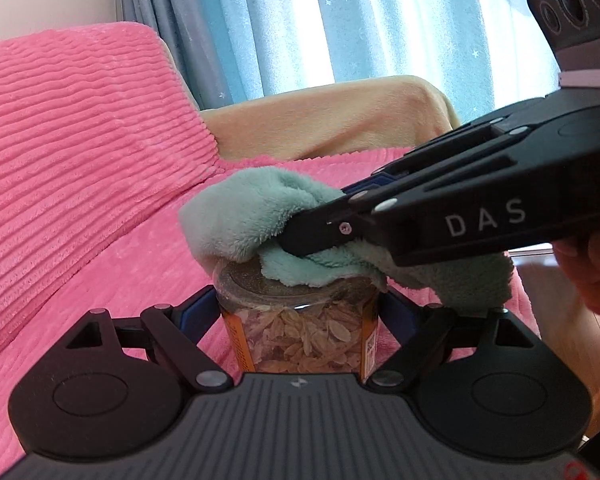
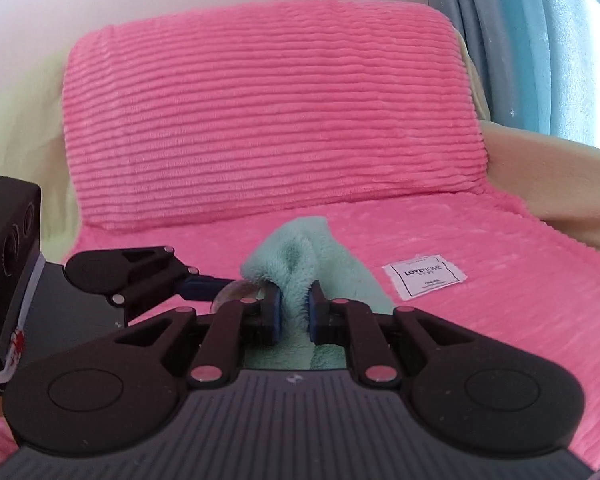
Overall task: Clean container
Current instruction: 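Turn the jar upright in the left tool while the right tool lifts the cloth, then hold the jar upright in the left tool while the right tool wipes its lid with the cloth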
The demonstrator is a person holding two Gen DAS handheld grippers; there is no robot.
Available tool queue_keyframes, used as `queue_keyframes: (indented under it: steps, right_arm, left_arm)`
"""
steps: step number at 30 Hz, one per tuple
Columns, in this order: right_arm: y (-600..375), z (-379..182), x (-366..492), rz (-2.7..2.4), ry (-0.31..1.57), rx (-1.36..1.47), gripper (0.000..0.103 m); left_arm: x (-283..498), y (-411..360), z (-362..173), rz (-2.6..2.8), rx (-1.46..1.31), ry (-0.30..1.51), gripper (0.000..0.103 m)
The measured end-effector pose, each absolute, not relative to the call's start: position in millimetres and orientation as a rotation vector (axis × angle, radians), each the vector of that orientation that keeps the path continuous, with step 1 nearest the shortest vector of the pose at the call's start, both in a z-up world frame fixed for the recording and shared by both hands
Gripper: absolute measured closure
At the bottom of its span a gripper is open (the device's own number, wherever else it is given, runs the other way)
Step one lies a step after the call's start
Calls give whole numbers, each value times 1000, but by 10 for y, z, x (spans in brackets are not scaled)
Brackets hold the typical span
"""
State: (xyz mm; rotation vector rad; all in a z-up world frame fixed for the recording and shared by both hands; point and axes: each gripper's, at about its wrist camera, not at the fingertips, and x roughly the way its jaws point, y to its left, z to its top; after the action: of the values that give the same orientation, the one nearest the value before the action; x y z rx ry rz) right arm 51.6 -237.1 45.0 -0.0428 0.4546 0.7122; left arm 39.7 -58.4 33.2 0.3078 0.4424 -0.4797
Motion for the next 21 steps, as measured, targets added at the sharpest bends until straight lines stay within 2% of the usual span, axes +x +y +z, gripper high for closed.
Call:
queue_keyframes:
  steps: [21]
  right_arm:
    - [-2214,406,614,770,463,37,94]
  left_arm:
    - [457,-581,283,-485,303,429,18]
